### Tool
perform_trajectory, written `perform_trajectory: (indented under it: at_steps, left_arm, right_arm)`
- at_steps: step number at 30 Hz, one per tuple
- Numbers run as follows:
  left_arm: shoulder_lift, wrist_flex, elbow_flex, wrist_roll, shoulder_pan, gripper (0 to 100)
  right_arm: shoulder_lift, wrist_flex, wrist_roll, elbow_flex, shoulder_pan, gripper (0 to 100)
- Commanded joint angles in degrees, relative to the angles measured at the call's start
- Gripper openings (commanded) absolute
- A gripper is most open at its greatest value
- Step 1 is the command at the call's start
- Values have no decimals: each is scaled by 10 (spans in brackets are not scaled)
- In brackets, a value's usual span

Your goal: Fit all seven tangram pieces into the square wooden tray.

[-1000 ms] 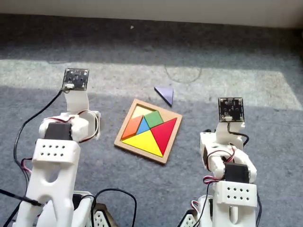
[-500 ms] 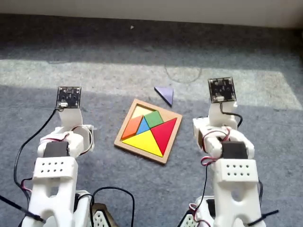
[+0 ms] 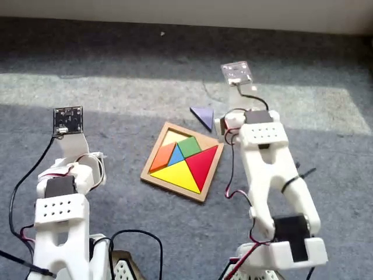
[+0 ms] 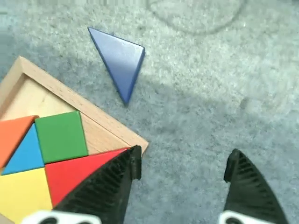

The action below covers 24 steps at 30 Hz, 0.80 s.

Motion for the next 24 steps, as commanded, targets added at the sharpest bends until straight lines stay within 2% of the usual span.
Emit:
perform_trajectory:
  at_steps: [1,11,17,24]
  left_arm:
    - [-10,-10,-4,-4,-11,179]
    - [-9,-11,-4,-4,-25,178]
    - [-12,-11,-4,-4,-33,178]
    - [-12,-11,-4,-4,-33,178]
  right_arm:
    - [97,3,2,-135,-43,289]
    - [296,3,-84,-344,-84,289]
    - [282,20,-110,-365,-86,289]
    - [274,31,-110,-359,-44,289]
